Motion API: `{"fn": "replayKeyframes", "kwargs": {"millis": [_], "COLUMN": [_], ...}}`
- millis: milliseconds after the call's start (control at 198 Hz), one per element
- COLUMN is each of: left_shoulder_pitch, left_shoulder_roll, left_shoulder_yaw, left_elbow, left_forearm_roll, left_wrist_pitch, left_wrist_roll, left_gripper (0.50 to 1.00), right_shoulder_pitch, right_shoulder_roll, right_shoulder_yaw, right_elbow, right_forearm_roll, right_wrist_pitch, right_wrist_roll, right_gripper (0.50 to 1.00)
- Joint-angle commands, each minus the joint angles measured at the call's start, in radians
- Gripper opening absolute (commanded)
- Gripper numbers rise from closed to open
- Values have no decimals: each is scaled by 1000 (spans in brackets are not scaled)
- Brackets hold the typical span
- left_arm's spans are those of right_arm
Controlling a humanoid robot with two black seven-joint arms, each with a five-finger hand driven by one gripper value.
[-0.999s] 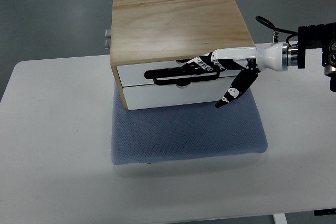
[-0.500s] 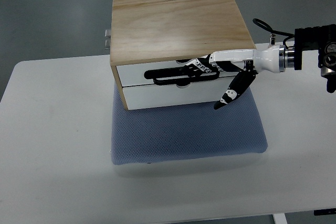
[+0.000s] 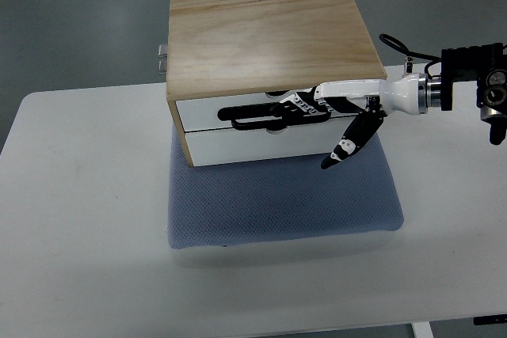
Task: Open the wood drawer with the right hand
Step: 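Hook the right hand fingers around the upper drawer's black handle, then pull the upper drawer toward the robot with the right hand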
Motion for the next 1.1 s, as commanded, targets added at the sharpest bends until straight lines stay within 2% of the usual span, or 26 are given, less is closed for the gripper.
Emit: {"fn": "replayKeyframes", "kwargs": {"millis": [0, 828, 1095], "left_shoulder_pitch": [0, 0, 0], "left_shoulder_roll": [0, 0, 0], "left_shoulder_yaw": [0, 0, 0], "left_elbow": [0, 0, 0], "left_forearm_roll": [0, 0, 0], "left_wrist_pitch": [0, 0, 0], "left_wrist_roll": [0, 0, 0], "left_gripper": [1000, 1000, 1000], "right_shoulder_pitch": [3, 3, 4], "right_shoulder_roll": [-2, -17, -57], "right_shoulder_yaw": [1, 1, 1], "right_elbow": [1, 54, 126], "right_forearm_roll": [6, 20, 21], "right_wrist_pitch": [0, 0, 0], "right_wrist_roll": [-21, -23, -24], "right_gripper": [944, 944, 944]}}
